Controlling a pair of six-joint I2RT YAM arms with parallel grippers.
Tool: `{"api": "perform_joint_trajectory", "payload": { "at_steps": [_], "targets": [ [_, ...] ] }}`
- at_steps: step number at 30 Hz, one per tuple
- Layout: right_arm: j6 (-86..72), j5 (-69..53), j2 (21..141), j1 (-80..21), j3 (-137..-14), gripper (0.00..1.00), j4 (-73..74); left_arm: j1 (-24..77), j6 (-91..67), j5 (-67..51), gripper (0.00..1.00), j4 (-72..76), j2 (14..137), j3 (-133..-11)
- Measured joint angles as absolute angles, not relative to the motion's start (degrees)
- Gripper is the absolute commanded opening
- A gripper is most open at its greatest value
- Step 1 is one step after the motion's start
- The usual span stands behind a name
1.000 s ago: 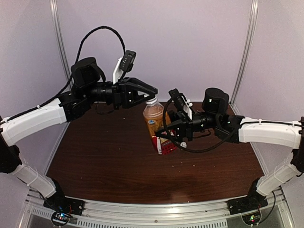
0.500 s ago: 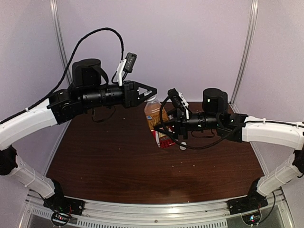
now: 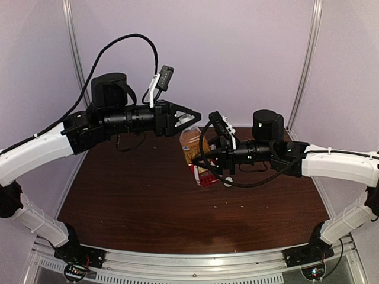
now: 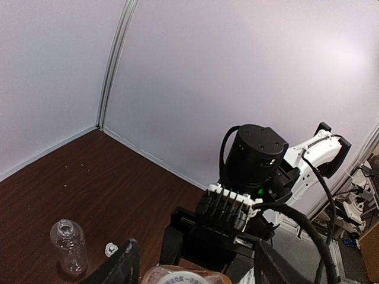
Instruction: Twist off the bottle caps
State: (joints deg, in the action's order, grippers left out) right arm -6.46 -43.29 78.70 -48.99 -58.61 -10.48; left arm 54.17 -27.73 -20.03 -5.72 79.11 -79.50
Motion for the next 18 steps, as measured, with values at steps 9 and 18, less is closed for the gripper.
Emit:
{"api": "perform_joint_trajectory", "payload": {
  "at_steps": [9,18],
  "targets": [
    [-6.61,-45.15,78.63,-48.99,-58.61,0.43,-10.5,51.88,-27.09,-23.4,0.86,-5.61,79.09,-79.5],
    [-7.94,-52.97,78.65,-48.99,-58.61,0.43,-11.81,47.75,-23.62,-38.68,0.9,0.05,78.54,-77.38]
  ]
}}
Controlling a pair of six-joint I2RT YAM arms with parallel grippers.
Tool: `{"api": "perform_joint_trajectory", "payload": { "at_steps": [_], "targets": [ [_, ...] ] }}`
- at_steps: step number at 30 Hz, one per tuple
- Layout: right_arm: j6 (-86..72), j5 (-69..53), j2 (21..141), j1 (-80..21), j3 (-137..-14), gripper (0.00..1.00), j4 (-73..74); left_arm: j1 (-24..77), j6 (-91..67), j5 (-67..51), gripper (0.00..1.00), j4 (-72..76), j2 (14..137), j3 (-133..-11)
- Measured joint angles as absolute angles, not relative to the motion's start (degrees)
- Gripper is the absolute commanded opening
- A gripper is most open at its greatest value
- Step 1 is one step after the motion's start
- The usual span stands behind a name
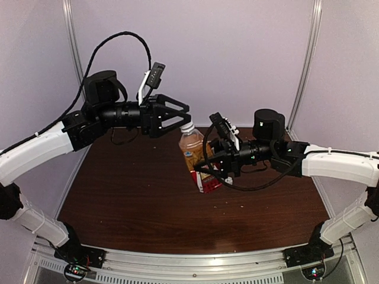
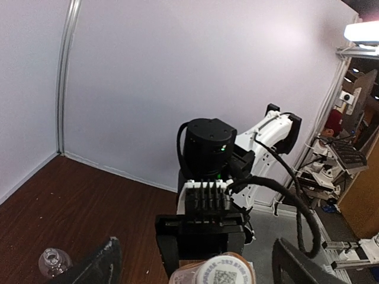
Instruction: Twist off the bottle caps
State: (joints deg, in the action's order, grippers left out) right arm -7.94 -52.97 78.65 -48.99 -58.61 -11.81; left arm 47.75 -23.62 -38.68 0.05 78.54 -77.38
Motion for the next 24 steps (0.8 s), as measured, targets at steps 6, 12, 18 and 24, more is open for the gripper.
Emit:
{"api": "perform_joint_trajectory", "payload": {
  "at_steps": [6,12,18,24],
  "targets": [
    [-11.31,-59.48,79.37,-48.99,-58.61,0.43,-16.05,47.29,-21.76,-51.77,0.86,5.52,78.83,-77.14],
    [-15.31,-63.61,81.14,-48.99,-58.61,0.44,-21.23,47.29,-22.63,-60.2,0.71,11.05,81.97,-77.17],
    [-17.21,-65.14,81.91,-48.99,-58.61,0.44,-23.86,47.29,-24.56,-64.01,0.63,13.47,84.79,-77.19],
    [-17.39,-65.65,81.97,-48.99,-58.61,0.44,-24.25,47.29,-26.74,-65.52,0.64,17.06,84.97,-77.17]
  ]
}}
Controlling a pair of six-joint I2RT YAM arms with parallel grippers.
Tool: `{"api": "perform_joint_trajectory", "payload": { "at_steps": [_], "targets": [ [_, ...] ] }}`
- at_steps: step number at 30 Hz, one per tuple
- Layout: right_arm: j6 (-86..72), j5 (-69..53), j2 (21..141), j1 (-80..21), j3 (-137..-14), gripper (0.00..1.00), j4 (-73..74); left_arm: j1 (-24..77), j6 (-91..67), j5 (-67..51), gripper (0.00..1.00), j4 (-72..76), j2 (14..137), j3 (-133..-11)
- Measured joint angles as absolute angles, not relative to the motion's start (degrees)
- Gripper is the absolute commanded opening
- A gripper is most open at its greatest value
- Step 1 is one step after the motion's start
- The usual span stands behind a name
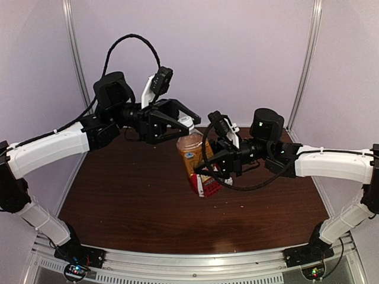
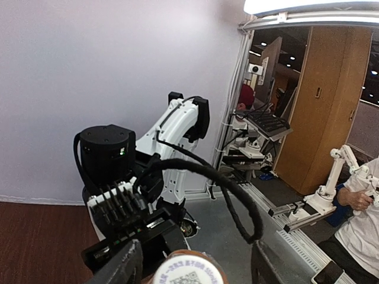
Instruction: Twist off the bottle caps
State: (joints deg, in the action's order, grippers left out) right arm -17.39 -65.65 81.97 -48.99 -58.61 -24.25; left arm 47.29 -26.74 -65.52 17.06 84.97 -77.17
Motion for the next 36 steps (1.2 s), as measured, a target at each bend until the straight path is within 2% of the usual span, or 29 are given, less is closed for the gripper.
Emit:
{"api": "perform_joint_trajectory", "payload": {
  "at_steps": [3,10,15,22,26,31,36],
  "targets": [
    [-17.39,-65.71,82.08,-48.99,-58.61,0.44,-24.25,47.29,-27.83,-65.8,0.6,18.83,84.97,-77.12],
    [-17.39,-65.82,82.32,-48.99,-58.61,0.44,-24.27,46.74,-30.39,-66.13,0.44,22.96,84.97,-76.6],
    [-17.37,-66.02,82.35,-49.1,-58.61,0.44,-24.32,46.44,-31.99,-66.3,0.4,24.45,84.97,-76.03],
    [-16.78,-66.19,82.32,-49.17,-58.61,0.43,-23.86,46.33,-32.14,-65.87,0.18,25.23,84.97,-75.31],
    [-15.81,-65.54,82.26,-49.15,-58.61,0.43,-22.85,46.33,-30.72,-64.6,0.12,23.9,84.55,-74.98],
    [-13.21,-60.53,81.17,-49.15,-58.74,0.43,-19.09,46.33,-27.57,-57.06,0.1,16.73,81.93,-74.35],
    [-10.11,-49.82,79.94,-49.21,-60.03,0.43,-13.43,47.37,-27.81,-39.86,0.11,6.94,78.17,-74.3]
  ]
}}
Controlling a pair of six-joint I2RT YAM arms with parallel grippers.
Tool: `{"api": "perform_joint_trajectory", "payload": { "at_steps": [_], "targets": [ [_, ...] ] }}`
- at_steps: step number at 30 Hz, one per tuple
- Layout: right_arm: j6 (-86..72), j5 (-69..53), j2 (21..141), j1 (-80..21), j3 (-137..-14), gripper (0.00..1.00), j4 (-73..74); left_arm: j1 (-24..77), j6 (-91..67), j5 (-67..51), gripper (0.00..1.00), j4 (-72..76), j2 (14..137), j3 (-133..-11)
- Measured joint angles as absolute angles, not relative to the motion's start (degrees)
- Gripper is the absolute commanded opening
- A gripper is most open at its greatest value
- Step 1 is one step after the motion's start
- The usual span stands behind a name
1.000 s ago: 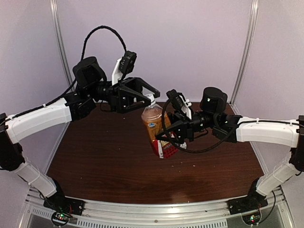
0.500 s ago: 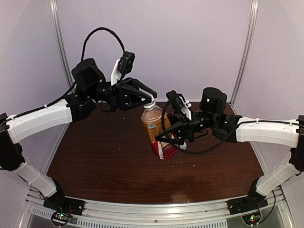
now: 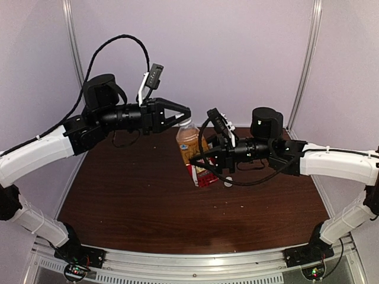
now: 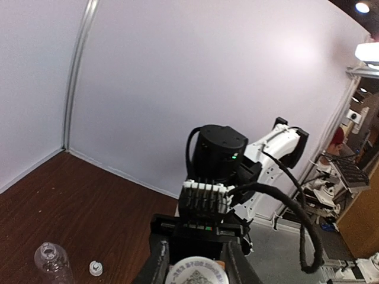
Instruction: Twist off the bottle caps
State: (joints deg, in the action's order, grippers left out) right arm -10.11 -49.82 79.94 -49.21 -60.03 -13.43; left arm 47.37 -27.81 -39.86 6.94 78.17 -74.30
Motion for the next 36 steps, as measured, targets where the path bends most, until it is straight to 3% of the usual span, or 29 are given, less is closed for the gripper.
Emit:
{"api": "perform_joint_trajectory", "payload": {
  "at_steps": [5,10,17,36],
  "targets": [
    [-7.6,-40.49,79.88,-49.67,-60.38,0.42,-9.28,49.12,-30.92,-25.15,0.16,-0.21,76.93,-74.3],
    [-6.09,-36.99,79.88,-49.91,-60.38,0.42,-7.6,49.71,-32.27,-20.95,0.22,-2.22,77.06,-74.54],
    [-5.67,-35.88,79.88,-49.8,-60.38,0.42,-7.16,49.65,-32.32,-20.78,0.3,-2.96,78.17,-75.57],
    [-6.42,-39.88,79.07,-49.3,-60.38,0.42,-9.76,48.73,-31.46,-29.45,0.65,2.11,79.53,-75.68]
  ]
}}
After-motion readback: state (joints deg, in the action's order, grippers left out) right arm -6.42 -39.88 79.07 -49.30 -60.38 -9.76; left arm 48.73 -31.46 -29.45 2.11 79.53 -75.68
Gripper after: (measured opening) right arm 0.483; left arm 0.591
